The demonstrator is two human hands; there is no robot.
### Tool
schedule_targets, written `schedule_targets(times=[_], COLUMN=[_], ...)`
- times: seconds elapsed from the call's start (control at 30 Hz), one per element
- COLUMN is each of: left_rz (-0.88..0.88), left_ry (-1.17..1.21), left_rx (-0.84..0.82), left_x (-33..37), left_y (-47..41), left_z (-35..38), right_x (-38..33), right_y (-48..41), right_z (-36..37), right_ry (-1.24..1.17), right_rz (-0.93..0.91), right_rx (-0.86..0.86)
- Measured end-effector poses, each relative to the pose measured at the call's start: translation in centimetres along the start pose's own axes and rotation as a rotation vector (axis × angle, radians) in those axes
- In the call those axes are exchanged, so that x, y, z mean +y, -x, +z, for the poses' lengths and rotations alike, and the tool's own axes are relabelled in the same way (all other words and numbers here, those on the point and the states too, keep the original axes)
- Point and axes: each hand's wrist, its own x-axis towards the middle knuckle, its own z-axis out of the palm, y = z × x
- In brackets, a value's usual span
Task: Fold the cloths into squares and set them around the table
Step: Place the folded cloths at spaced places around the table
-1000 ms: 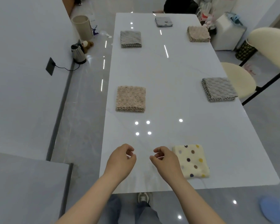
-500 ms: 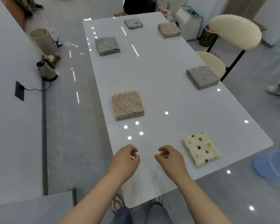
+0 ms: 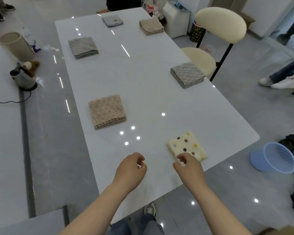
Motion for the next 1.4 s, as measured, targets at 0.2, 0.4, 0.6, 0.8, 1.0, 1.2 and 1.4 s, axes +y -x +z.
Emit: schedule_targets(times=[0.2, 0.4, 0.6, 0.8, 1.0, 1.2, 1.4], left_rz=[0.108, 0.414, 0.459, 0.409, 0.377, 0.314, 0.299], left_ry=[-0.090, -0.428, -0.655, -0.752, -0.732, -0.735, -0.772], left_rx=[-0.069, -0.248, -0.379, -0.411, -0.401, -0.371, -0.357], left_x=[1.0, 2.0, 2.9, 2.0, 2.0, 1.7, 1.6], left_y=[-1.9, -5.7, -8.0, -7.5, -7.1, -7.3, -7.2], left_z=[2.7, 4.7, 7.2, 7.7, 8.1, 8.0, 8.0], right_x=[2.7, 4.5, 6.1, 6.5, 6.5, 6.3, 6.1], right_y=[-3.3, -5.5, -5.5, -5.1, -4.8, -4.9, -5.0], right_z=[-0.4, -0.2, 0.4, 0.8, 0.8, 1.2, 1.3], right_ry=[0.127, 0.267, 0.311, 0.300, 0.296, 0.288, 0.267], right_rz=[-0.021, -0.023, -0.067, -0.092, -0.089, -0.087, -0.090], right_rx=[0.066, 0.080, 0.055, 0.035, 0.027, 0.033, 0.028])
